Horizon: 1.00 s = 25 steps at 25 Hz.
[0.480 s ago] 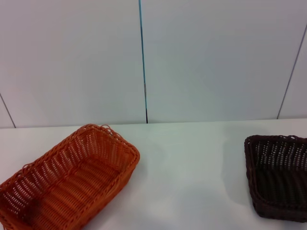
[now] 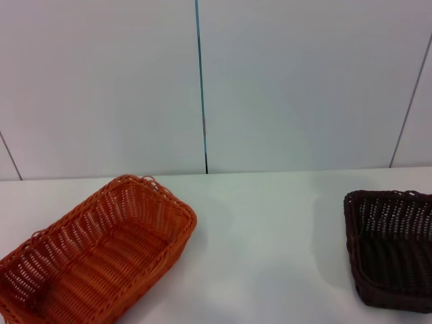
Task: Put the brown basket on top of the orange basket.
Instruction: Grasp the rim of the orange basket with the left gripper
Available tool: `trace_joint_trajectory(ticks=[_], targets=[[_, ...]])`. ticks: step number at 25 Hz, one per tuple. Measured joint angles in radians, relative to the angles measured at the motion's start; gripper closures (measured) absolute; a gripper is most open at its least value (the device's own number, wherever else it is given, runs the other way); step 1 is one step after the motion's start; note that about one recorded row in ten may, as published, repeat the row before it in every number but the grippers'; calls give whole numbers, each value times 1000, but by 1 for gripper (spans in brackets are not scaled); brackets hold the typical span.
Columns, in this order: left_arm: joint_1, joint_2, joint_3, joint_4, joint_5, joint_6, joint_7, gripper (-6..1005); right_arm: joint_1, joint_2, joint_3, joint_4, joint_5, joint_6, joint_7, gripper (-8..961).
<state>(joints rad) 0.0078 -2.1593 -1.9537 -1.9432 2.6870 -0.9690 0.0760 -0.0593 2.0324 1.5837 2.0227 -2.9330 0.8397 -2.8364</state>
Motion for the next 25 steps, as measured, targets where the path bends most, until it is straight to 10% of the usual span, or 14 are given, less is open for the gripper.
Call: trace_joint_trajectory(ticks=[11, 25], targets=[[-162, 6, -184, 54, 59, -345, -5, 93, 7, 0, -2, -6, 0, -10, 0, 41], [-353, 15, -279, 381, 113, -461, -5, 102, 10, -12, 0, -12, 0, -51, 0, 43]])
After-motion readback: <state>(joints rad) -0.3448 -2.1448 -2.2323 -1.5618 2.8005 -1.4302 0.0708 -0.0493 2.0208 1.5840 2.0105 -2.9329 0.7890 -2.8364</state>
